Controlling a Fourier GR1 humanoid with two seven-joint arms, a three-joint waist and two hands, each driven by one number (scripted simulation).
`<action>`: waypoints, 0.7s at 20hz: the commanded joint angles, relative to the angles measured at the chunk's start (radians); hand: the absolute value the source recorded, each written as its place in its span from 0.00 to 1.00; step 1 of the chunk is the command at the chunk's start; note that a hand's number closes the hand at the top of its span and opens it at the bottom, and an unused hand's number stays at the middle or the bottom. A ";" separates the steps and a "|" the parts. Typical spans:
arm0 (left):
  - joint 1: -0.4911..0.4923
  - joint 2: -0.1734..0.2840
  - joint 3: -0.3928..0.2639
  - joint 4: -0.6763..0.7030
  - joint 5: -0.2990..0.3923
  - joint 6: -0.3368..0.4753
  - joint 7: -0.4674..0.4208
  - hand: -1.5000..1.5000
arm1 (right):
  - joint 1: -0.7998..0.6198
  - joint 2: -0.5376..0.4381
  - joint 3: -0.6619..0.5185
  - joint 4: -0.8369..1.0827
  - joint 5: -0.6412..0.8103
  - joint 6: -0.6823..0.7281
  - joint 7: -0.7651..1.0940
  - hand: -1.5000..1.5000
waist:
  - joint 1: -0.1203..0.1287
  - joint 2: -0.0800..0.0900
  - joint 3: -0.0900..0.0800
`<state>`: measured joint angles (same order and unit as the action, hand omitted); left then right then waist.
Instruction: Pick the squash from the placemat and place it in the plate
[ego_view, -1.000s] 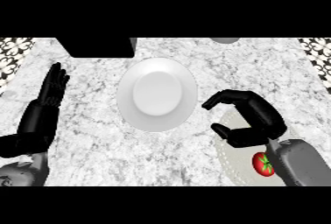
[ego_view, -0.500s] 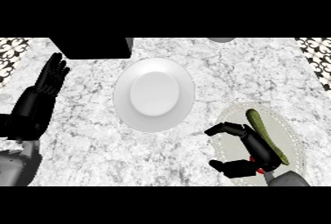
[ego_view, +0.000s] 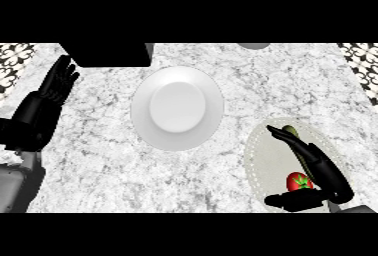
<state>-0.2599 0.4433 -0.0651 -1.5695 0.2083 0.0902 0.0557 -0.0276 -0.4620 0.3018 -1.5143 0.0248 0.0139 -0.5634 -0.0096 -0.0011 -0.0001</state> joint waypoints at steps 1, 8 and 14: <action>0.003 -0.001 0.000 -0.030 -0.014 0.011 0.032 0.50 | 0.004 -0.115 -0.034 -0.111 0.091 -0.033 0.146 0.00 | -0.002 -0.005 -0.002; 0.002 0.009 0.011 -0.028 0.002 -0.016 0.031 0.50 | -0.037 -0.393 -0.019 -0.189 0.240 0.136 0.500 0.00 | 0.008 -0.006 -0.004; 0.022 -0.007 0.016 -0.030 -0.005 -0.018 0.013 0.50 | -0.060 -0.493 0.046 -0.272 0.250 0.365 0.718 0.00 | 0.011 -0.002 -0.002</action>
<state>-0.2585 0.4330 -0.0625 -1.5862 0.1954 0.0832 0.0700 -0.0866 -0.8898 0.3207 -1.7336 0.2685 0.2578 0.0284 -0.0021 -0.0033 -0.0037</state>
